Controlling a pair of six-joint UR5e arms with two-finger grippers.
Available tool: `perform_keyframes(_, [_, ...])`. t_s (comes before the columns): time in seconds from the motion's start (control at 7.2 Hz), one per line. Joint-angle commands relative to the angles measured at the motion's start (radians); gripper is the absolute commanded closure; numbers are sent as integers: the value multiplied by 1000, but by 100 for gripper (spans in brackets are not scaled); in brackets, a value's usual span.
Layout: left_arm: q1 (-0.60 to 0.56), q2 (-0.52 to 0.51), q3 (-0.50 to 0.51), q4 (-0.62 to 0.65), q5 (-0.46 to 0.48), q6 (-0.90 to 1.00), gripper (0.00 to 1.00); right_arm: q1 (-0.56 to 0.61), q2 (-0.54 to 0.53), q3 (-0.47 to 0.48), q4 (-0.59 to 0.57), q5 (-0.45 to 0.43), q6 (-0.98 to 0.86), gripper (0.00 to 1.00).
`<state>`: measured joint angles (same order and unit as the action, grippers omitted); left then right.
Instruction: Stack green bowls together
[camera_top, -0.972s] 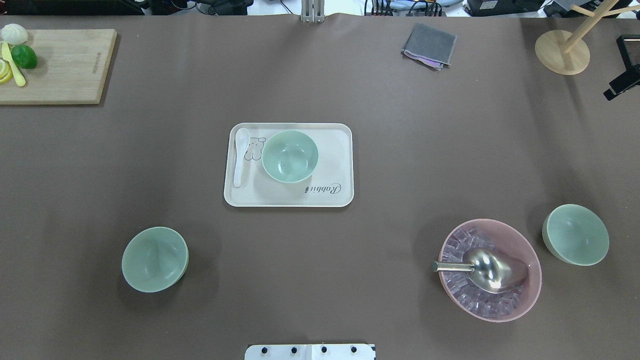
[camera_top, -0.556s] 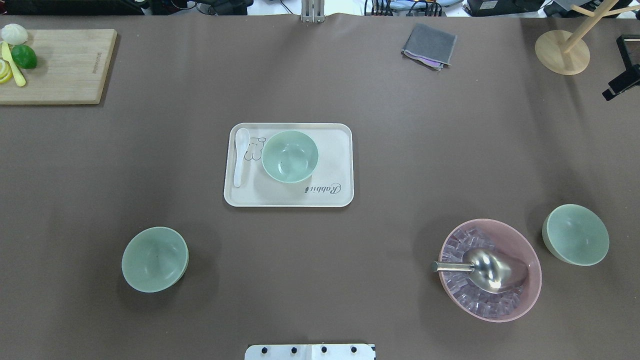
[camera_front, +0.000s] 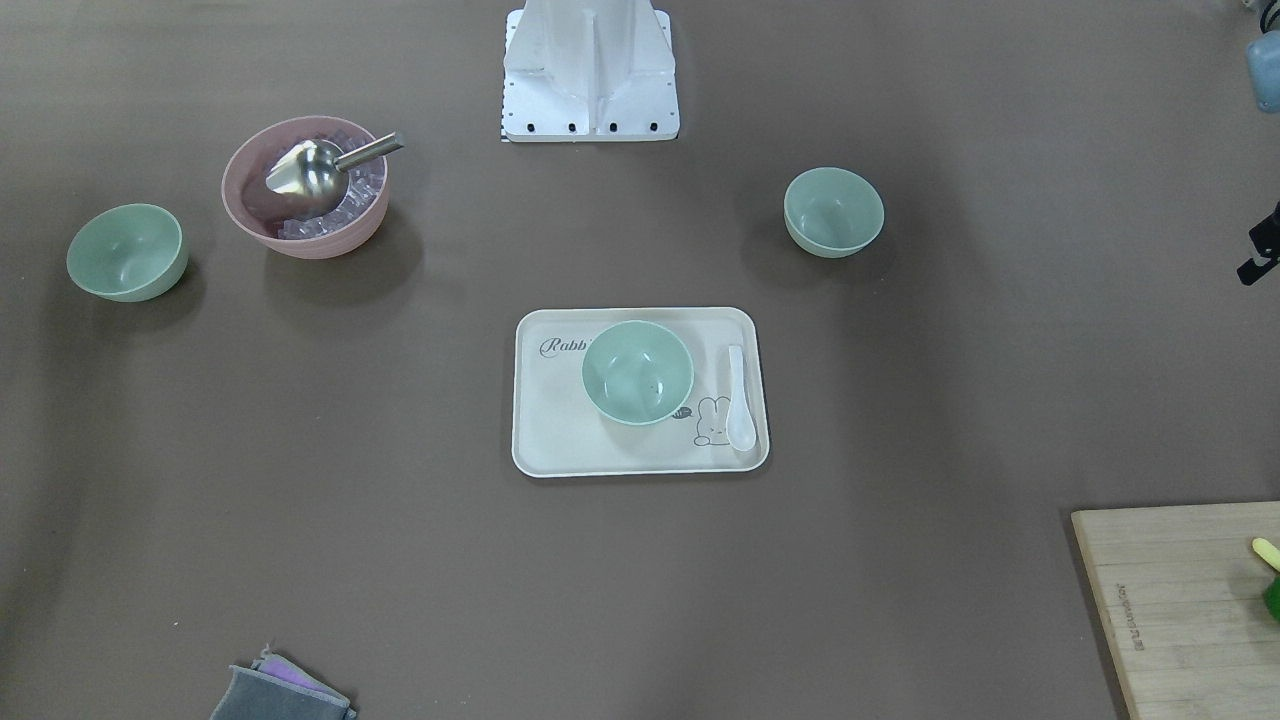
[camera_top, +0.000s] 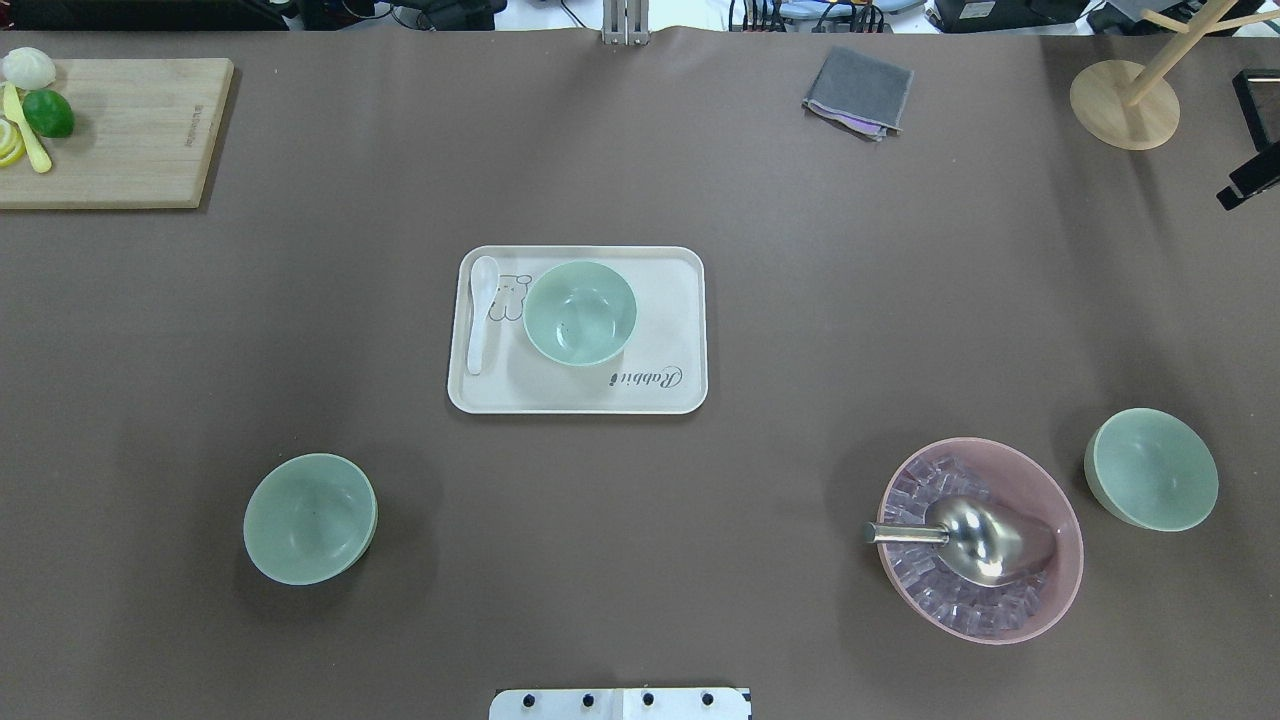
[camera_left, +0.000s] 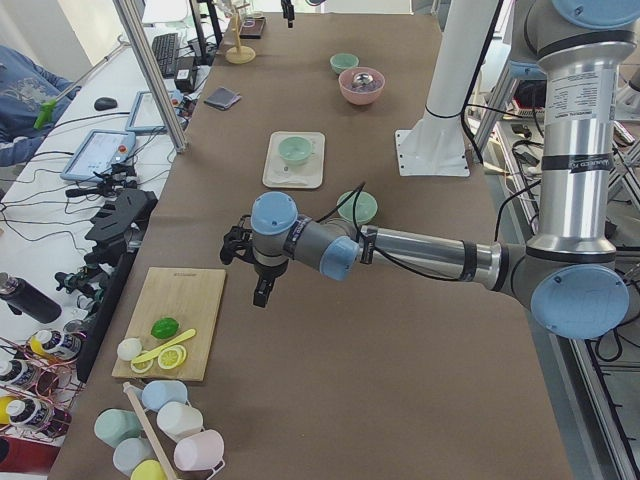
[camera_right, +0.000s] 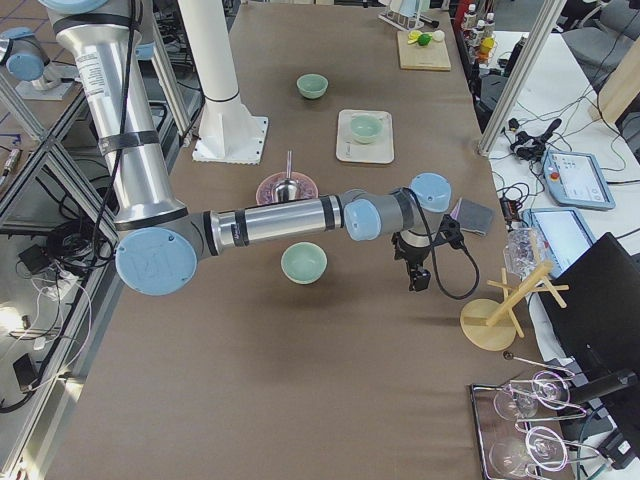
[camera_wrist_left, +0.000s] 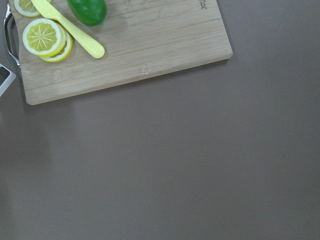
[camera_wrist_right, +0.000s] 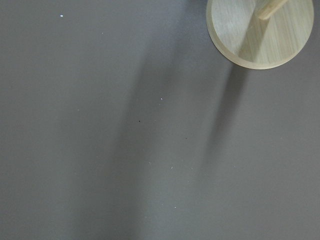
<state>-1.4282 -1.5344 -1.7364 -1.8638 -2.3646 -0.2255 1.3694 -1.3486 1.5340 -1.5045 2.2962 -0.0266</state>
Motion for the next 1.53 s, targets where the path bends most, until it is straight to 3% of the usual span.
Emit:
perform_keyframes(0.0, [0, 9, -18, 2, -1, -41, 2, 0, -26, 2, 59, 2, 4, 0])
perform_keyframes(0.28, [3, -4, -14, 3, -1, -49, 2, 0, -41, 8, 95, 35, 20, 0])
perform_keyframes(0.83, [105, -12, -58, 2, -1, -254, 6, -87, -130, 56, 341, 45, 405, 0])
perform_keyframes(1.11, [188, -36, -107, 2, 2, -427, 7, -180, -303, 249, 342, 39, 470, 0])
perform_keyframes(1.39, [268, -85, -117, 2, 4, -548, 7, -254, -406, 311, 346, 31, 459, 6])
